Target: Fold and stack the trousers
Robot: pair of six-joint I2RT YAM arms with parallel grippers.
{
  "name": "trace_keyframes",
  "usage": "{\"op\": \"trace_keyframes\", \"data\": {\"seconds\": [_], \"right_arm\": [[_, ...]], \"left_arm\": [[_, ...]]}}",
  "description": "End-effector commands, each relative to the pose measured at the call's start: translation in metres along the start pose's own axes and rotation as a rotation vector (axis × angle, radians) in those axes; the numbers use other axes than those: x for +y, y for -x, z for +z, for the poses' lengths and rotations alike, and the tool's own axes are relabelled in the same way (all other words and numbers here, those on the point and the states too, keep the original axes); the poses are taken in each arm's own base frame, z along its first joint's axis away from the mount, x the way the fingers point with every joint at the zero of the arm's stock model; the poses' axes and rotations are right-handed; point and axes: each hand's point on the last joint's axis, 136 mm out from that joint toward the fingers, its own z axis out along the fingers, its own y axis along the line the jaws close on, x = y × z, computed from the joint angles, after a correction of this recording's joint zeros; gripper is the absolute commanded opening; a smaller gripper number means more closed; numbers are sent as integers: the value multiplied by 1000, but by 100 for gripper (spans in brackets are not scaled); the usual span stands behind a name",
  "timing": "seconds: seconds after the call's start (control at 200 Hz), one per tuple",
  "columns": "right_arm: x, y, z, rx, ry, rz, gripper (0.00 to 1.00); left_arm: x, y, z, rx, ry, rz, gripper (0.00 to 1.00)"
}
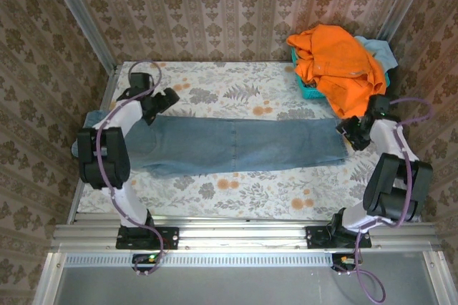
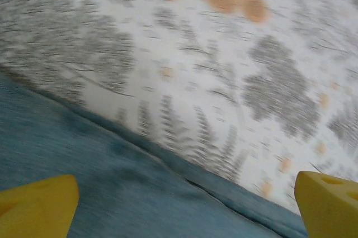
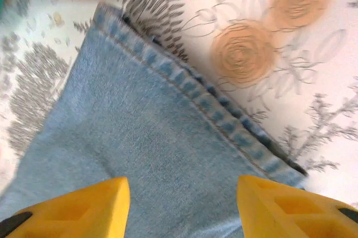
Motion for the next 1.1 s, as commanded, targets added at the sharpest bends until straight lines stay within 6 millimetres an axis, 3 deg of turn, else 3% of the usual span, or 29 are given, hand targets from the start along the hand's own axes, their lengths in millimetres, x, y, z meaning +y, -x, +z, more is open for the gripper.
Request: {"op": "trace_keyframes", "data": {"seconds": [0.0,0.125,0.26,0.345,0.52,0.595,0.67,0.895,1.0,1.095], "right_arm": [[6,-23,25,96,-152,-179,54],[6,-12,37,84,-259,-248,54],[29,-59,58,212,-283,-397,51],[28,-94,66,305,-238,-358,47],[23,-145,63,399,-212,-354,48],[27,-155,57,407,-187,-349,48],[39,-167,50,446,-102,-314,48],[50,-202,49,576,38,-265,47],[48,-208,46,591,56,-260,48],[50,-216,41,617,96,-245,47]], "left_arm": [[-13,-40,-5,67,6,94,98],[-59,-89,-5,140,-103,185,98],[-97,-135,-3,205,-197,226,97],[-102,-150,-4,225,-205,230,97],[-129,-190,-14,267,-256,271,96],[-132,-206,-9,283,-255,266,96],[-115,-217,2,304,-226,201,95],[-52,-220,22,322,-105,130,94],[-21,-217,26,325,-41,107,94],[13,-197,26,298,14,40,93]]}}
